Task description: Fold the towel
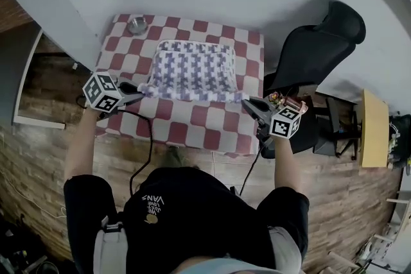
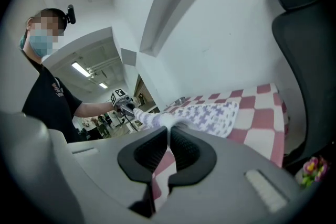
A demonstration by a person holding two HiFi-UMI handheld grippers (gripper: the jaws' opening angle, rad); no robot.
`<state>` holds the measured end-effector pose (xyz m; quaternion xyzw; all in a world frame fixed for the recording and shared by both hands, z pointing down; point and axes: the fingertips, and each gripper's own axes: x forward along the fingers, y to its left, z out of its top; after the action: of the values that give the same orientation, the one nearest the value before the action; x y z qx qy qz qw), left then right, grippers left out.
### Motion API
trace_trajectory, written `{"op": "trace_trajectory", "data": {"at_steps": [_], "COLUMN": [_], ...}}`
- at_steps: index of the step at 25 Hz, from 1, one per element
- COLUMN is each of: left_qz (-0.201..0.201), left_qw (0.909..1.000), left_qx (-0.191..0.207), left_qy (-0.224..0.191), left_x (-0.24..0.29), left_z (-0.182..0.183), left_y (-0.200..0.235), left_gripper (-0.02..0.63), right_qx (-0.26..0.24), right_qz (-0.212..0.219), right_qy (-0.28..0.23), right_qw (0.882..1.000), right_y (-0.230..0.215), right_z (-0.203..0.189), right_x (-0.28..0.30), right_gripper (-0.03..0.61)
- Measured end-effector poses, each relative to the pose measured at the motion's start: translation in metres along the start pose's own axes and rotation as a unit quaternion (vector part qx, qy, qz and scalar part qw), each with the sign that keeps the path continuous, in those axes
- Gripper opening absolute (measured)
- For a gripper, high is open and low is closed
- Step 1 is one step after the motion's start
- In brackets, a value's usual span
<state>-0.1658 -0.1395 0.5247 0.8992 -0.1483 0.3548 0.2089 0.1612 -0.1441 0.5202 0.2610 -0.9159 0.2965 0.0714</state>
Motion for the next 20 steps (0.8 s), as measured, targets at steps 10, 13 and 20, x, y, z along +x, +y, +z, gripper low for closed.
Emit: {"op": "trace_trajectory", "data": {"at_steps": [10,13,20], "left_qz": [-0.010,-0.020,-0.021], "left_qw": [0.9957,0.9926,0.9934], "left_qx": [-0.093,-0.120,-0.111], "left_qy": [0.002,-0.004,0.018], "left_x": [0.038,0.049,0.054], "left_z": [-0.110,-0.132,-0.158], "left_y": [-0.095,-0.115,-0.139], "left_gripper": [0.021,0.021,0.021], "right_qx": [0.059,0.066,0.057], "right_qz": [-0.005,-0.010,-0.025], "right_qy": [0.039,0.040,0.041], "right_qw": [0.997,0.997,0.997], "right_y": [0.047,0.056,0.077], "right_z": [-0.134,-0.157,-0.192], "right_x": [-0.038,-0.048,-0.061], "right_gripper": [0.023,0.023,0.023]}}
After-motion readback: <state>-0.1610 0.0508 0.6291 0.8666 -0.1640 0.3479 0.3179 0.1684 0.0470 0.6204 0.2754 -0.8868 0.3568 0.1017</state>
